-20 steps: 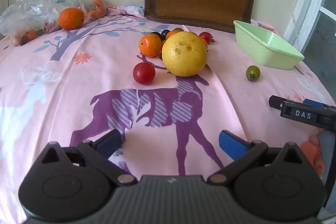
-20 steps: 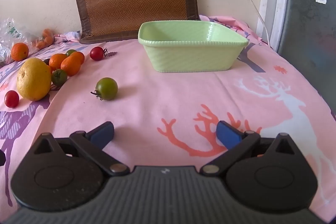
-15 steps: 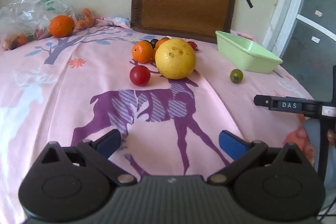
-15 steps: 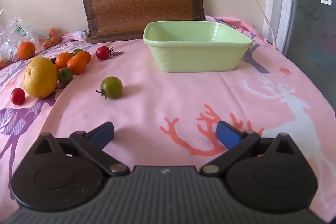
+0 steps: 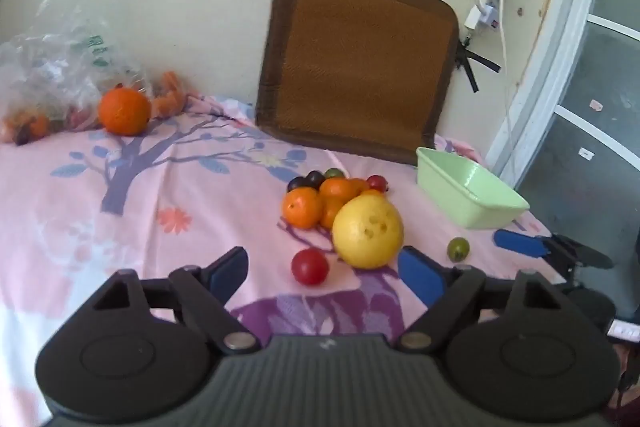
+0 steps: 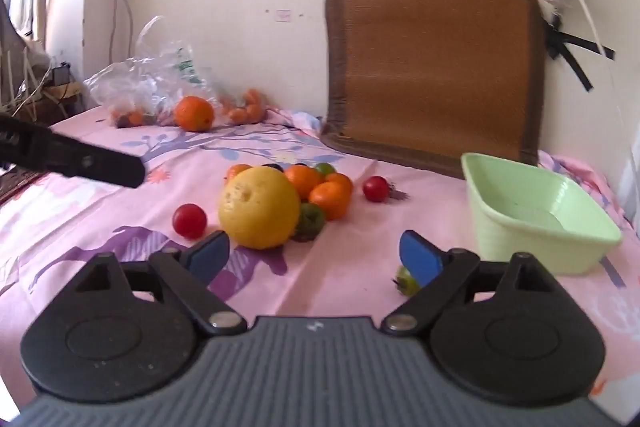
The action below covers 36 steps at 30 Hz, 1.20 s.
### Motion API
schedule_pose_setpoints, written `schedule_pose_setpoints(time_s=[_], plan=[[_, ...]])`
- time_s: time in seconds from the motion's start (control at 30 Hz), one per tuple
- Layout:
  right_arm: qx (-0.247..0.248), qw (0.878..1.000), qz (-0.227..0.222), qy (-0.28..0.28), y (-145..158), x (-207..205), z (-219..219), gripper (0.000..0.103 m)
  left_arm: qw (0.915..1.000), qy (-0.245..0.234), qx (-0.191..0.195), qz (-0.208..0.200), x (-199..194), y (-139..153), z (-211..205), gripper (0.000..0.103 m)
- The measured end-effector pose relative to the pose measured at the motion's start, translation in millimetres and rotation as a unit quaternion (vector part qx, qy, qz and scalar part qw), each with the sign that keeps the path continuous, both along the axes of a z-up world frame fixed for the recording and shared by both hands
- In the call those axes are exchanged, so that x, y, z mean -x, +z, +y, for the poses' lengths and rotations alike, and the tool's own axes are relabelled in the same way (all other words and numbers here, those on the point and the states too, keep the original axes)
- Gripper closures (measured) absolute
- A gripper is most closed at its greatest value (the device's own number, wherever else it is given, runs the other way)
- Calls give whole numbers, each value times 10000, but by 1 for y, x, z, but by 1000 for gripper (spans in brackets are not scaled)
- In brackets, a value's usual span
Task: Organize fruits
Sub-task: 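Grasp the yellow grapefruit with the left gripper, then lower the grapefruit into the green basket and open the left gripper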
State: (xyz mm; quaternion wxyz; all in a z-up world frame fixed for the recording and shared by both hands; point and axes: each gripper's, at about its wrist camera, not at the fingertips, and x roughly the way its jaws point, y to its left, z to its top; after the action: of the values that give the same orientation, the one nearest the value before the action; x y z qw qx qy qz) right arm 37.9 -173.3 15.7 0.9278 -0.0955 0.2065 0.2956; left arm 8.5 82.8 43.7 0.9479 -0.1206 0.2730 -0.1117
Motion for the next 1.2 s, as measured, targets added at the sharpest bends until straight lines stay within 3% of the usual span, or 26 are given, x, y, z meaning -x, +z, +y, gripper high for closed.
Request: schedule_pose_setpoints(time_s=[0.1,0.27,0.37,0.43,0.57,0.63,0.73,0.87,1.0,1.1,1.2], plan=[[126,9995,132,265,-4,-16,20,25,9990,-439,62,71,-34,4,-14,28],[114,9974,410,580,-15,-30,39,38,9937,-840,152,720,-83,-16,-26,46],[116,9977,339,568,-19,-26,40,43,9946,-736,-174,716,-85,-23,-36,50],[8,9981,231,564,-14,-17,30,44,9950,-639,-32,766,-79,-19,-37,56],[-90,9981,-586,186,9,-9,-3,43,9961,-815,-110,326,-68,9,-66,56],[-98,9961,-846,-210,17,-14,-24,43,9940,-1067,-221,105,-88,36,-92,56],[-168,9927,-837,-858,22,-34,-65,43,9891,-1454,-217,-30,-124,43,-136,54],[-49,9868,-612,-1497,16,-64,-107,43,9799,-1985,-185,-1,-174,34,-194,54],[-44,9843,-277,-1743,1,-90,-127,43,9784,-2047,-64,270,-193,8,-234,54],[-145,9845,-437,-1691,-1,-91,-128,43,9760,-2111,43,539,-204,-5,-245,56],[-128,9835,-671,-1674,0,-81,-120,37,9779,-2030,-111,483,-195,-6,-249,56]])
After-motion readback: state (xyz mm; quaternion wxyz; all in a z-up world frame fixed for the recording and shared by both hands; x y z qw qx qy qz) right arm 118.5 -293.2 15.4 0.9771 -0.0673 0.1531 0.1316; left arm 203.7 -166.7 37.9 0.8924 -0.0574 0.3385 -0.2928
